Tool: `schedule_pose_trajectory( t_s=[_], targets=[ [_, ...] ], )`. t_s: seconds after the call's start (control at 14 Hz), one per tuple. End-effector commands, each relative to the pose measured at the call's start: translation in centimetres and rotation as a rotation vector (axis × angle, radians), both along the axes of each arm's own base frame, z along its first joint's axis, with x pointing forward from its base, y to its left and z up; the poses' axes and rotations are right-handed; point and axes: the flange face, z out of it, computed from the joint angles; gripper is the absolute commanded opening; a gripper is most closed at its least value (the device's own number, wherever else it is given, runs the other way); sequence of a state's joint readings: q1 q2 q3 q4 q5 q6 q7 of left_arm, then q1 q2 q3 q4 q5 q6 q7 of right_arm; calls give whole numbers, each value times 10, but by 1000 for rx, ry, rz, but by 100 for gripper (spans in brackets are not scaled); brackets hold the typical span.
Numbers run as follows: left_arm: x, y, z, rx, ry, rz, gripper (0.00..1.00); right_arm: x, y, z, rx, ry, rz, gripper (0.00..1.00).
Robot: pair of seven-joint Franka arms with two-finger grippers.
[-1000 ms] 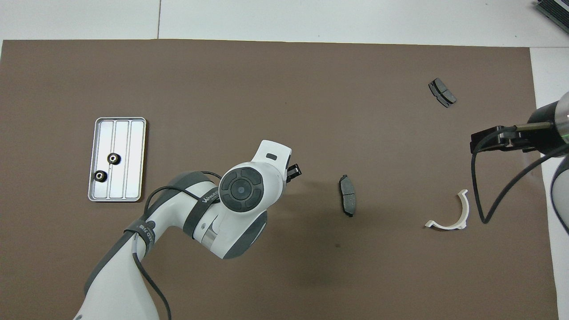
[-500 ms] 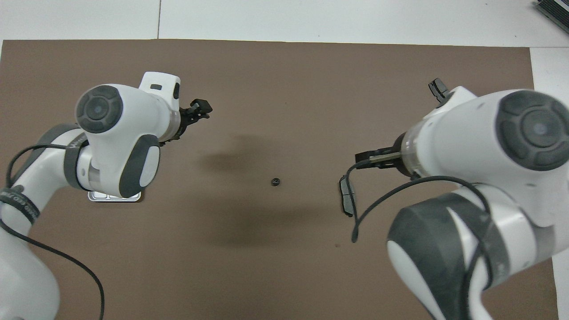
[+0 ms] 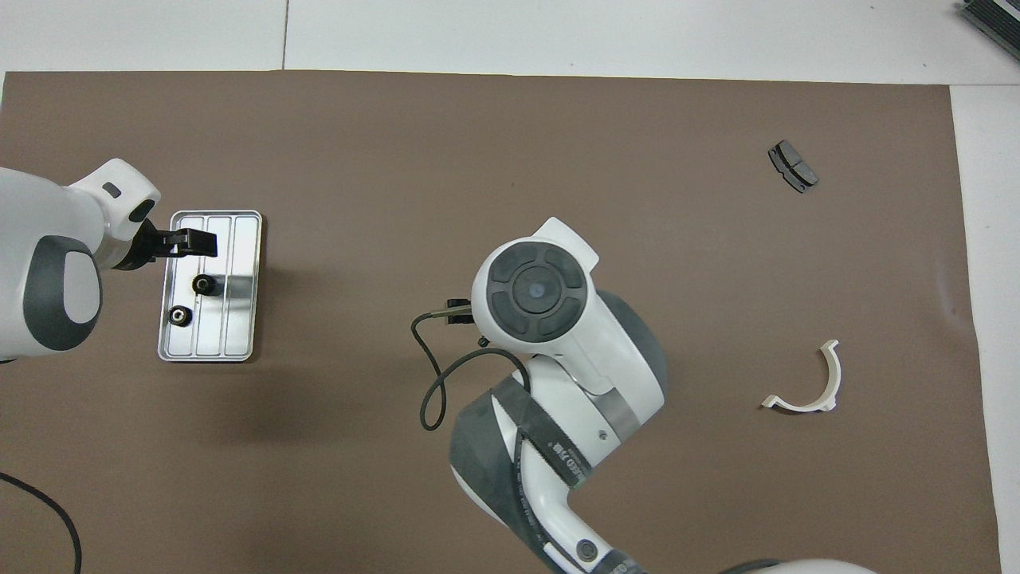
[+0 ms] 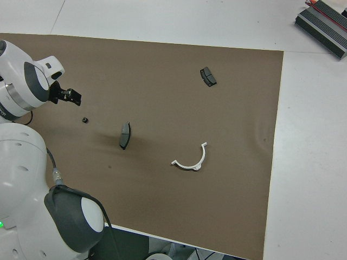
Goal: Place bearing gear from tray to pile
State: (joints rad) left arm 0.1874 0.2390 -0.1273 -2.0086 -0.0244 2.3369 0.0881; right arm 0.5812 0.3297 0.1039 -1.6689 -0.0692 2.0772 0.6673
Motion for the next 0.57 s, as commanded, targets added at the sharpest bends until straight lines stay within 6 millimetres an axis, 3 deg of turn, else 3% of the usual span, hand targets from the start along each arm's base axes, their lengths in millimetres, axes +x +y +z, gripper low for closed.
schedule_pose_trajectory(
  t_s=[0.0, 0.07, 0.29, 0.5],
  targets=[
    [-20, -2, -19, 10, -25, -27, 95, 14, 42, -23, -23, -31, -35, 100],
    [-22, -5, -26, 9, -28, -25, 93, 14, 55, -34, -30, -37, -40, 100],
    [-29, -3, -37, 7, -10, -17, 87, 12, 64, -51, -34, -42, -55, 100],
    [-34, -8, -42, 6, 6, -18, 77, 16, 58, -62, -46, -63, -28, 100]
  ],
)
